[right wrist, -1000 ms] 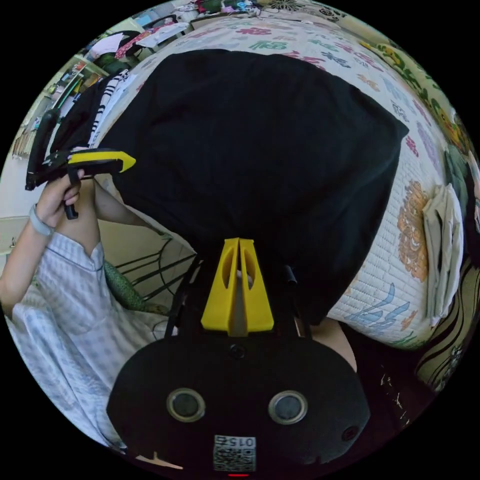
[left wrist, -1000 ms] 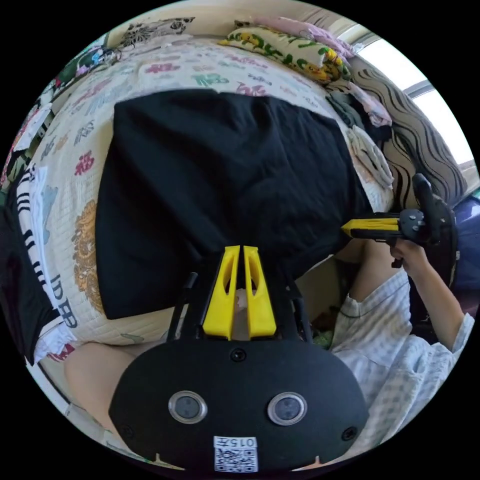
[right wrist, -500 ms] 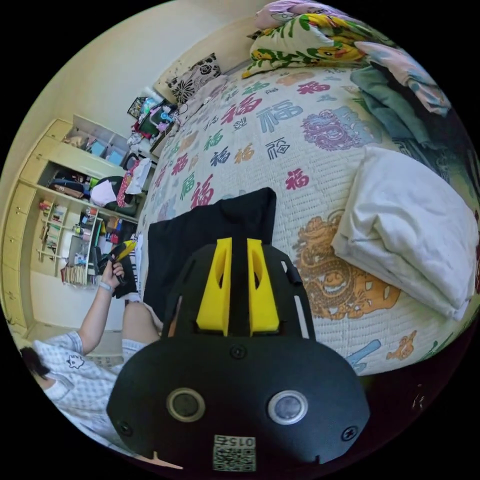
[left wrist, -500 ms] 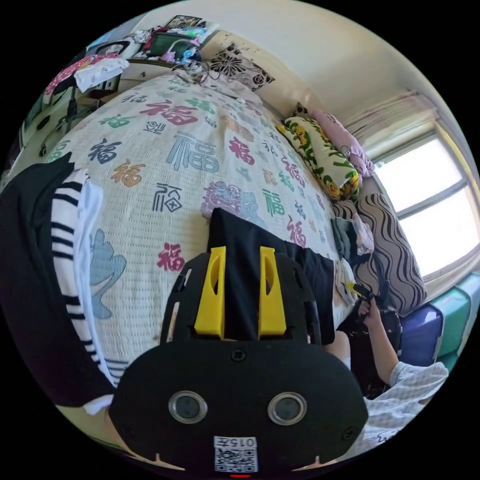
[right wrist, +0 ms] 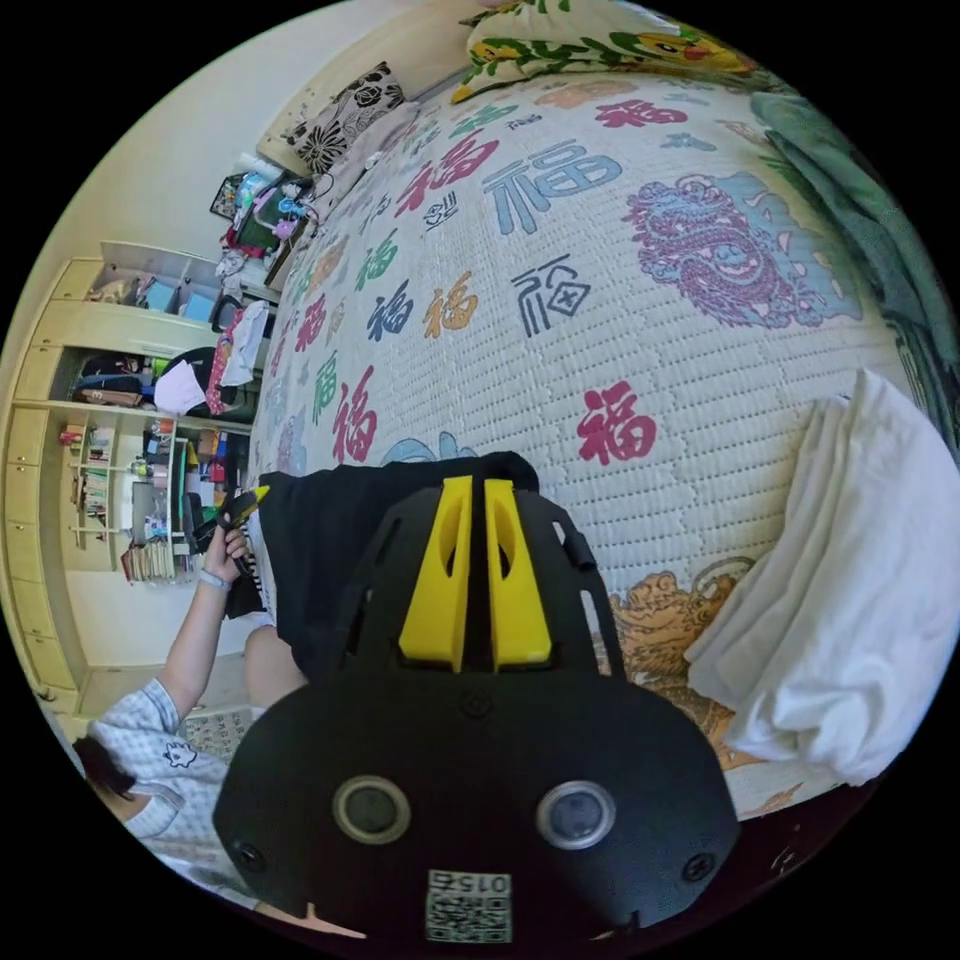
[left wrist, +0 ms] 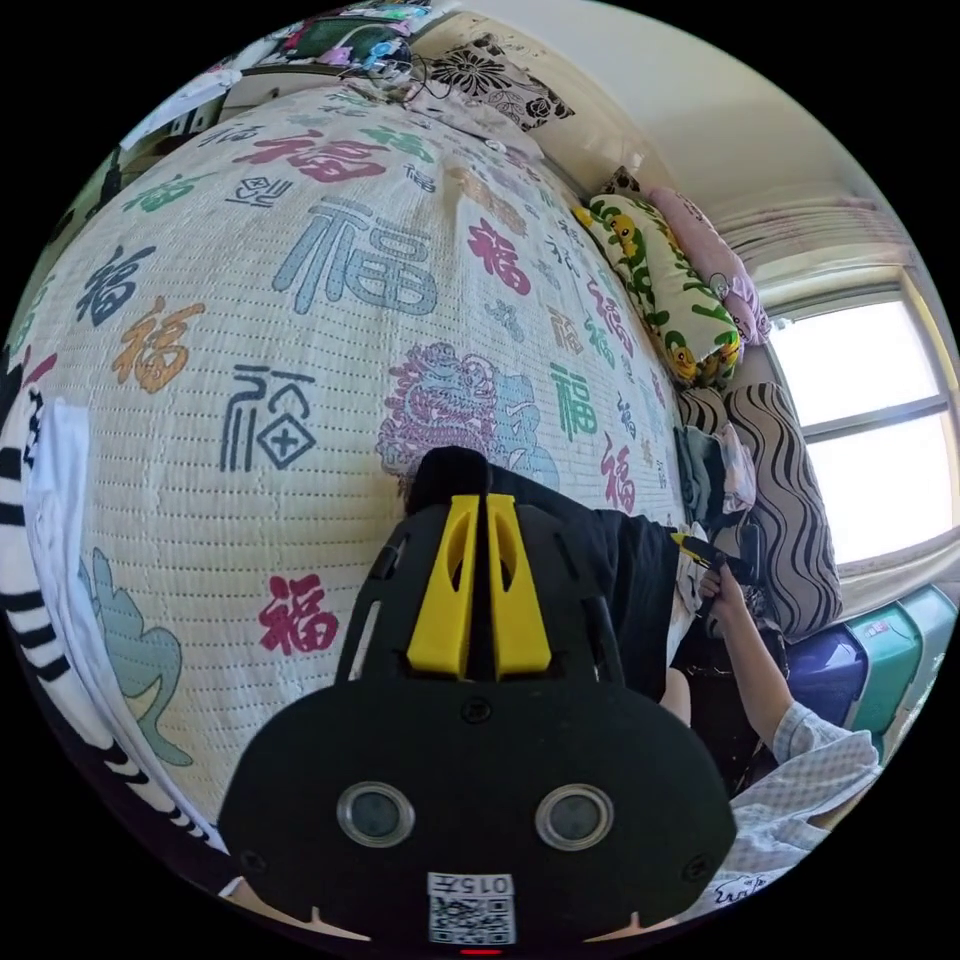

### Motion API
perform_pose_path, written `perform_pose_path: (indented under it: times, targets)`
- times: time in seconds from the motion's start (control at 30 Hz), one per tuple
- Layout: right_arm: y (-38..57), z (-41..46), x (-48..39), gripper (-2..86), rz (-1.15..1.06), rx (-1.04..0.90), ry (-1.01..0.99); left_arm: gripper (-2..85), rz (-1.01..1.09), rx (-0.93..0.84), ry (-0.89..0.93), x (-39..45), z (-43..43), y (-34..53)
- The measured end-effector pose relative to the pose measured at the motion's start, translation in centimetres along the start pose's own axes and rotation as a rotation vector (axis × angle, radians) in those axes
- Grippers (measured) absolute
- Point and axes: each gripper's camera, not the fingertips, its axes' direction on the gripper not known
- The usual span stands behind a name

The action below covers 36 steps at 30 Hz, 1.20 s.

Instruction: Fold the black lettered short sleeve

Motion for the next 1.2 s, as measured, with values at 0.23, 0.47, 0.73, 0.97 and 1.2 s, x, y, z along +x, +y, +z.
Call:
perform_pose_path:
  times: [0.23,0.47,0.73,0.97,1.2]
  targets:
    - [0.3,-0.4,0.9,-0.1,-0.027,0.024,0.100,-0.1,-0.019,0.115,-0.009,-2.3,-1.7,0.5]
    - [0.1,1.5,-0.6,3.9,-0.062,0.024,0.169,3.5,-0.077,0.140,-0.008,-3.6,-0.7,2.3]
    - [8.2,4.2,-7.6,4.6,-0.348,-0.145,0.209,7.3,0.170,-0.027,-0.008,1.8,-2.6,12.2]
    - [15.1,13.4,-14.9,1.0,-0.529,-0.340,0.174,6.7,0.228,-0.238,0.046,4.9,4.0,21.2]
    - [15.2,19.8,-16.4,-0.7,-0.519,-0.408,0.246,0.1,0.299,-0.312,-0.091,5.8,7.1,24.0]
